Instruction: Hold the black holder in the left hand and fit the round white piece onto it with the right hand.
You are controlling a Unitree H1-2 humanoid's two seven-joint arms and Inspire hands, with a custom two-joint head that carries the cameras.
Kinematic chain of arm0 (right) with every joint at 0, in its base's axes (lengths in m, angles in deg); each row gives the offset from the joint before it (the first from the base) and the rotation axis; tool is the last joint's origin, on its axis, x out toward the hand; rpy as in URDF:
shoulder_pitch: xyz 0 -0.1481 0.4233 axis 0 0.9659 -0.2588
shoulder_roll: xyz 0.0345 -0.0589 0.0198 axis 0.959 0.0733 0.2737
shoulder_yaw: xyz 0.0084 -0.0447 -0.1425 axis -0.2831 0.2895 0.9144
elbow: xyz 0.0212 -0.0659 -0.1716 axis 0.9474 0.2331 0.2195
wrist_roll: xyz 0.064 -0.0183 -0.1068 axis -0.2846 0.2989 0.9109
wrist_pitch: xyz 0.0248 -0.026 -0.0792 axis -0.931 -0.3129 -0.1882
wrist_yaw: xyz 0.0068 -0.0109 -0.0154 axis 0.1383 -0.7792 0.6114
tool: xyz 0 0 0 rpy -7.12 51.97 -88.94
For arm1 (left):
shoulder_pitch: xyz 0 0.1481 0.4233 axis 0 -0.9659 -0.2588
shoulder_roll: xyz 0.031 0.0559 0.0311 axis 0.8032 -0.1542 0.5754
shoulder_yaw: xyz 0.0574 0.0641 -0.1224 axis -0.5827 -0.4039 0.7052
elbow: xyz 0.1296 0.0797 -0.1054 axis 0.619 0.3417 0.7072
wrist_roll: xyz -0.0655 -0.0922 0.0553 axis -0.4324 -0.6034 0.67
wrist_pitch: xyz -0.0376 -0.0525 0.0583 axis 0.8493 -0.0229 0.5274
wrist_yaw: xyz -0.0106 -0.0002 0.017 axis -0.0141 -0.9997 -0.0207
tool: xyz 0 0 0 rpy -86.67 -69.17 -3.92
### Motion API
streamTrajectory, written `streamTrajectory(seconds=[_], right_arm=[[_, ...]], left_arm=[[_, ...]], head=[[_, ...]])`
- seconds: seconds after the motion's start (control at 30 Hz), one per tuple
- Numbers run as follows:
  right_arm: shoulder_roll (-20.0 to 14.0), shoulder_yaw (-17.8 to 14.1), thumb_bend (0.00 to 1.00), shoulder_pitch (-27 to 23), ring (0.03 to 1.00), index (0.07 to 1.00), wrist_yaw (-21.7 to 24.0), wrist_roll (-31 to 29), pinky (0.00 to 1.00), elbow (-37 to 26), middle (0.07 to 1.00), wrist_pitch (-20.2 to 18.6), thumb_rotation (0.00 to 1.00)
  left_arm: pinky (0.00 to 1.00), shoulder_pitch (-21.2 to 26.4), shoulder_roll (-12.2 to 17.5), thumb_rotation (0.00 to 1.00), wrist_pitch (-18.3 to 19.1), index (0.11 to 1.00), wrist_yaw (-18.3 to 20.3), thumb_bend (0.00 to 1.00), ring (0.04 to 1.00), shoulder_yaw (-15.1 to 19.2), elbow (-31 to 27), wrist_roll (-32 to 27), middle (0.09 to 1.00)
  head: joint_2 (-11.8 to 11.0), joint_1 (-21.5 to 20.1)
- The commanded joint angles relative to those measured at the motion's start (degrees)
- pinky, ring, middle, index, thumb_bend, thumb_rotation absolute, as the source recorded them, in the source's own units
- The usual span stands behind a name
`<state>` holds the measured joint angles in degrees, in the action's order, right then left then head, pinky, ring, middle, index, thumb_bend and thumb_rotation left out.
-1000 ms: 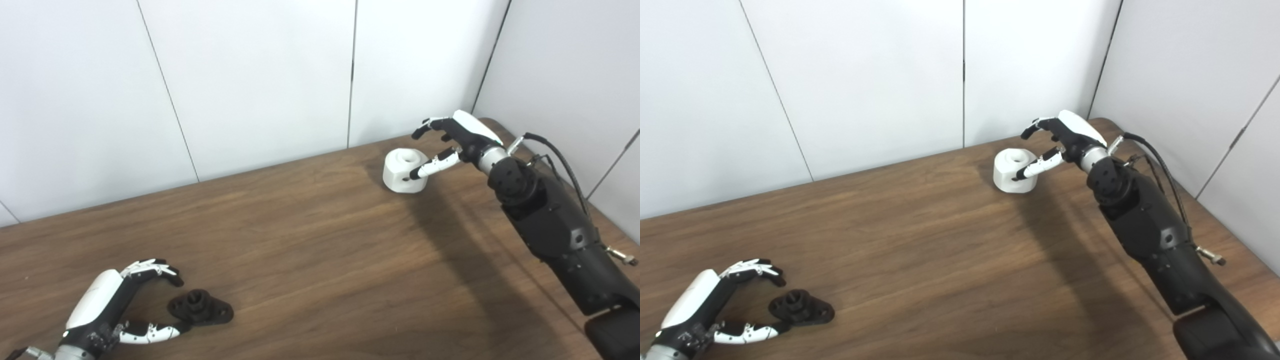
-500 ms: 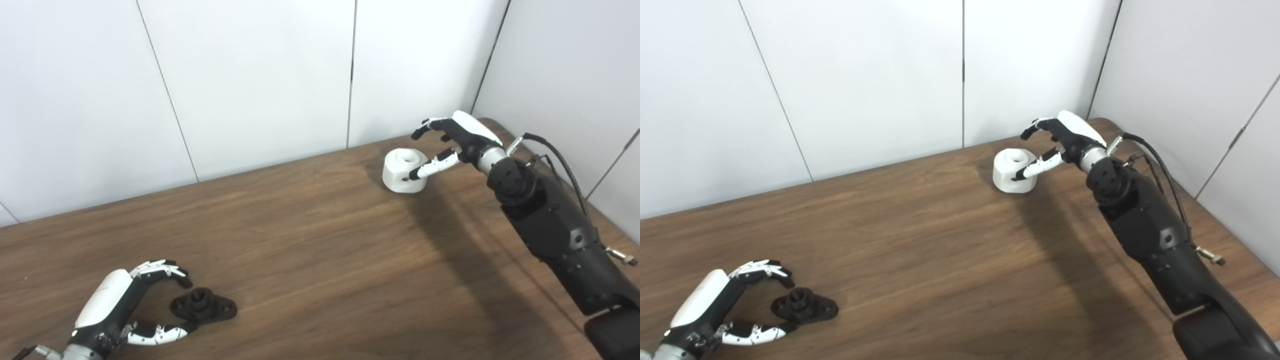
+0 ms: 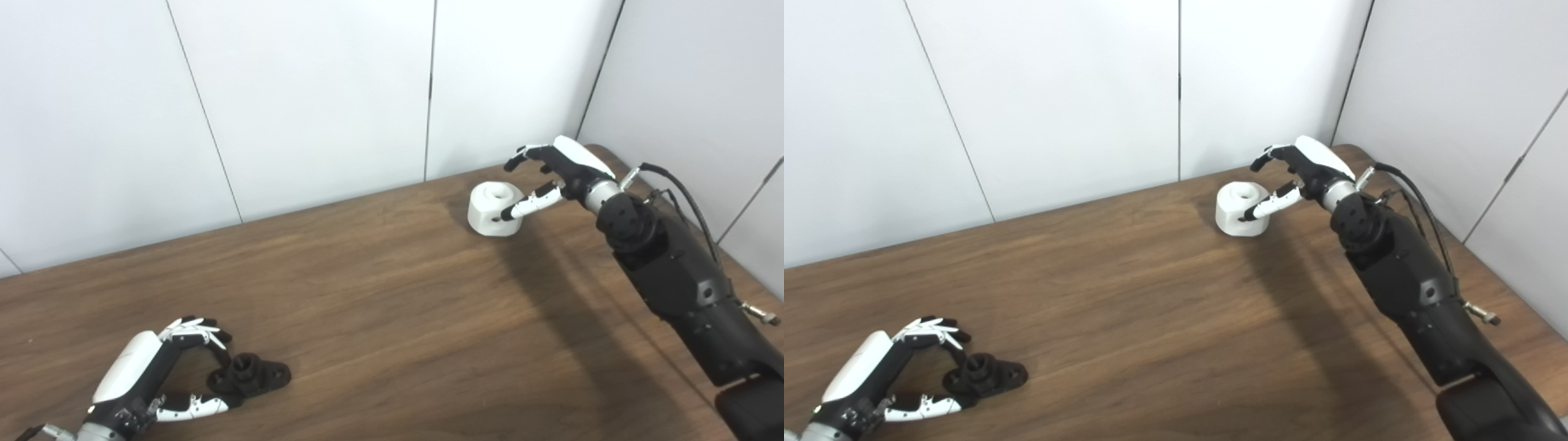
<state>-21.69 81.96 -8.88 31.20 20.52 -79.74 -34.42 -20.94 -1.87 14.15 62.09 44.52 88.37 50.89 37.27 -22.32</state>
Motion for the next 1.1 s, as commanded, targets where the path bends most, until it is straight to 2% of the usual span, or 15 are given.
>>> streamTrajectory(seconds=[0.0,0.3,0.53,1.07], right_arm=[[-2.40,-0.70,0.88,-2.47,0.913,0.712,-0.06,0.64,0.82,-2.19,0.904,-0.33,0.26],[-2.45,-0.57,0.89,-2.85,0.907,0.713,-0.13,1.16,0.81,-1.90,0.899,-0.47,0.27],[-2.65,-0.57,0.89,-2.53,0.916,0.711,0.18,1.30,0.83,-2.52,0.898,-0.77,0.29],[-2.07,-0.18,0.89,-2.44,0.905,0.702,0.32,1.40,0.81,-1.79,0.896,0.28,0.23]], left_arm=[[0.97,0.21,0.74,0.04,-1.49,0.485,1.45,0.52,0.865,-0.79,0.49,-0.17,0.699],[0.99,0.32,1.06,0.04,-2.10,0.485,1.57,0.52,0.878,-0.88,1.46,-0.64,0.695],[1.00,-0.19,0.88,0.04,-0.48,0.485,1.55,0.52,0.881,-0.68,0.33,-0.32,0.696],[1.00,-0.33,0.79,0.04,-0.38,0.485,1.29,0.52,0.876,-0.36,-0.48,-0.62,0.696]], head=[[0.00,-0.08],[0.03,-0.14],[0.00,-0.66],[-0.30,-1.39]])
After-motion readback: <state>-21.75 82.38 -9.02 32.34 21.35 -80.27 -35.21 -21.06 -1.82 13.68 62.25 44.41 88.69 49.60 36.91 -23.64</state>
